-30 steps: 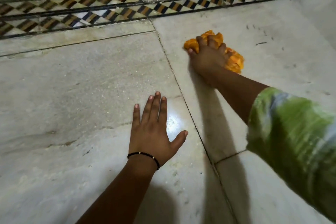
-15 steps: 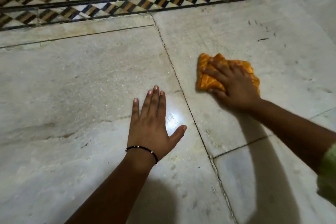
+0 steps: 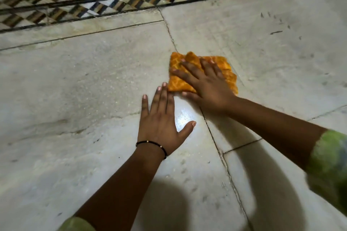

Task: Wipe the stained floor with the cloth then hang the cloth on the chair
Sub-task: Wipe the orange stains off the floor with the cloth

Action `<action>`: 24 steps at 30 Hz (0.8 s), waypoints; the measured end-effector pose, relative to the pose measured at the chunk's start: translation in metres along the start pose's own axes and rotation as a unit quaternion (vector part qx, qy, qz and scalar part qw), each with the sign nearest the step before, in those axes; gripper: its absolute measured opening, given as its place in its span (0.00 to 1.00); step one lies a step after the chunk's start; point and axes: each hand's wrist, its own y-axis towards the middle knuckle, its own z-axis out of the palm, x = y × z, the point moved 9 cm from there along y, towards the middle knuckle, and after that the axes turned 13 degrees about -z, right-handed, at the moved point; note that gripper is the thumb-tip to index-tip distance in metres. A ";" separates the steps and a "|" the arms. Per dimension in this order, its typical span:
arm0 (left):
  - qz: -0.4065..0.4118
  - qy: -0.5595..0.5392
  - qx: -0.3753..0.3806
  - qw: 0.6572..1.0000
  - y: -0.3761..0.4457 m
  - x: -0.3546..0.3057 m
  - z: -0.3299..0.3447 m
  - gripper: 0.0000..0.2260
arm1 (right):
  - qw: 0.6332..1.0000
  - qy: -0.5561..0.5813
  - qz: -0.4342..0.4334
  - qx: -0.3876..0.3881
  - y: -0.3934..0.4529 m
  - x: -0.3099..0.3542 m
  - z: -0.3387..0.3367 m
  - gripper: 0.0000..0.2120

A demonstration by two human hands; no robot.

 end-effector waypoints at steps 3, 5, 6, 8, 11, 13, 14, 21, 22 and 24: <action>0.003 -0.014 -0.005 1.000 0.000 0.001 0.000 0.43 | 0.999 -0.013 0.042 -0.005 -0.065 -0.035 -0.002 0.30; 0.003 -0.018 -0.003 1.000 -0.001 0.001 0.000 0.43 | 0.991 -0.010 0.134 -0.004 -0.086 -0.077 -0.005 0.31; 0.003 -0.017 -0.002 1.000 -0.001 0.001 0.000 0.43 | 0.982 -0.007 0.187 -0.008 -0.087 -0.098 -0.006 0.30; 0.004 -0.014 0.002 1.000 -0.001 0.000 0.000 0.43 | 0.956 0.010 0.291 -0.023 -0.075 -0.130 -0.010 0.29; -0.001 -0.011 0.005 1.000 -0.001 0.001 -0.001 0.43 | 0.926 0.040 0.374 -0.030 -0.032 -0.134 -0.010 0.29; -0.004 -0.009 0.008 1.000 -0.001 0.001 -0.001 0.43 | 0.934 0.055 0.352 -0.024 0.001 -0.106 -0.008 0.30; -0.004 -0.009 0.009 1.000 -0.001 0.001 0.000 0.43 | 0.947 0.054 0.316 -0.017 0.015 -0.086 -0.007 0.30; -0.001 -0.014 0.000 1.000 -0.001 0.002 0.000 0.43 | 0.987 0.009 0.154 -0.041 -0.065 0.002 -0.001 0.28; 0.002 -0.016 -0.002 1.000 -0.001 0.002 -0.001 0.43 | 0.984 0.003 0.171 -0.042 -0.089 -0.004 0.000 0.29; 0.003 -0.021 -0.004 1.000 -0.001 0.002 -0.001 0.43 | 0.974 0.001 0.225 -0.031 -0.122 -0.032 0.000 0.30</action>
